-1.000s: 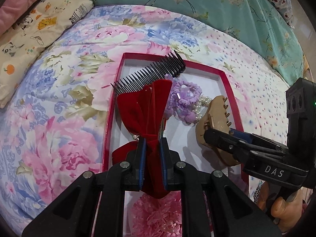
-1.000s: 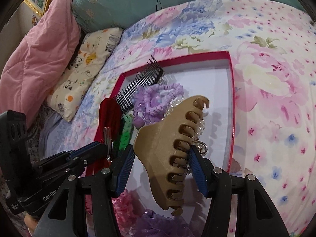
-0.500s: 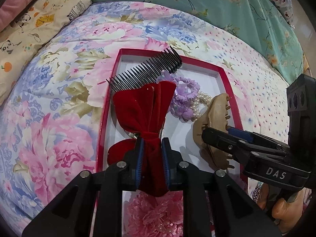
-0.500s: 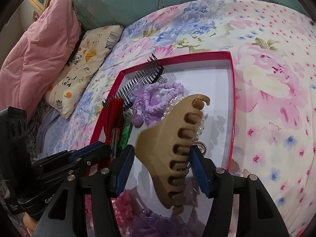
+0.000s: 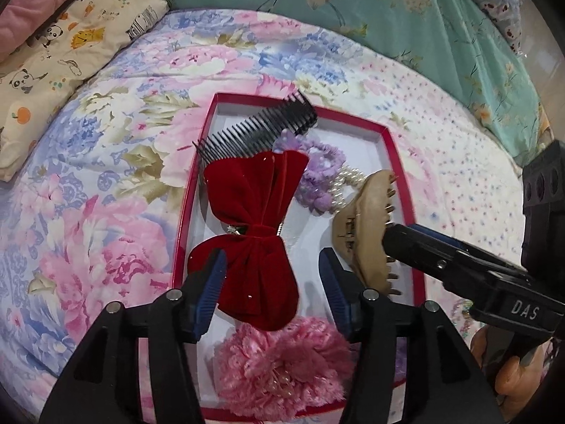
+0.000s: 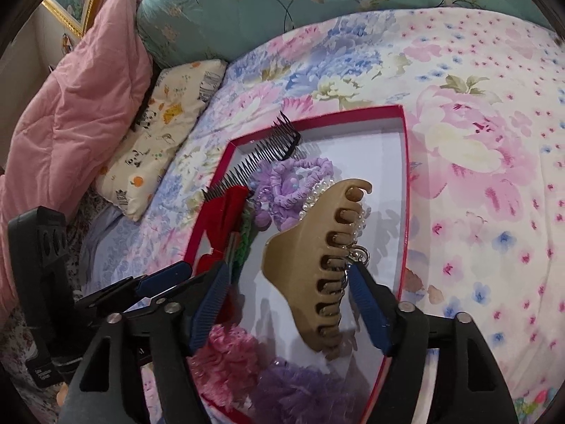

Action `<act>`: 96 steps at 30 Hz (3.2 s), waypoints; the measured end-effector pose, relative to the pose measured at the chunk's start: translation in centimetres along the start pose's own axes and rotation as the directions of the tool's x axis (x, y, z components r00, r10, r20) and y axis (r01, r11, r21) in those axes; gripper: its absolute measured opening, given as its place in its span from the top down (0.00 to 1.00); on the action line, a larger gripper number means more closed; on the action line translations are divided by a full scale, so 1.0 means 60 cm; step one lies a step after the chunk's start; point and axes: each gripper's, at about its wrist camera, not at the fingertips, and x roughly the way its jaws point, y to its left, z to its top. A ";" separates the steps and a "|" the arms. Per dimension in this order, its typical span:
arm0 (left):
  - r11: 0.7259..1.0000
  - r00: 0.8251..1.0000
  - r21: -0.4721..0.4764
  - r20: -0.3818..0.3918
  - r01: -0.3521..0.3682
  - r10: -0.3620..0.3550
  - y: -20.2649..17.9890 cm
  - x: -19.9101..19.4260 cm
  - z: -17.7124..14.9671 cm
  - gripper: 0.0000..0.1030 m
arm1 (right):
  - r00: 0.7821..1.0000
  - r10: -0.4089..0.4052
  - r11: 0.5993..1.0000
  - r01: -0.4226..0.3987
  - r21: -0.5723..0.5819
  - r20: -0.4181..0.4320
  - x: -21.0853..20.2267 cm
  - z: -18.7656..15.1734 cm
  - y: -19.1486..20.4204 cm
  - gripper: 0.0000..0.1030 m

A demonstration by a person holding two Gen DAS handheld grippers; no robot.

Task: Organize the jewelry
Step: 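Carry the bow and claw clip into the tray and open both tools, then grasp the beaded bracelet with the left tool while the right tool grasps the silver wristwatch, then carry the beaded bracelet and wristwatch into the tray and lower them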

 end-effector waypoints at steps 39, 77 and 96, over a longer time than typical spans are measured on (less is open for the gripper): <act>0.945 0.965 0.204 -0.118 0.254 -0.234 -0.249 -0.069 -0.155 0.44 | 0.915 -0.333 0.925 0.271 0.267 0.226 -0.393 -0.250 -0.199 0.28; 0.846 0.924 0.400 -0.289 0.353 -0.248 -0.407 0.047 -0.188 0.94 | 0.937 -0.340 0.908 0.304 0.289 0.084 -0.334 -0.267 -0.286 0.90; 0.918 0.938 0.189 -0.070 0.348 -0.341 -0.247 -0.085 -0.129 0.94 | 0.972 -0.155 0.965 0.109 0.240 0.179 -0.351 -0.244 -0.195 0.90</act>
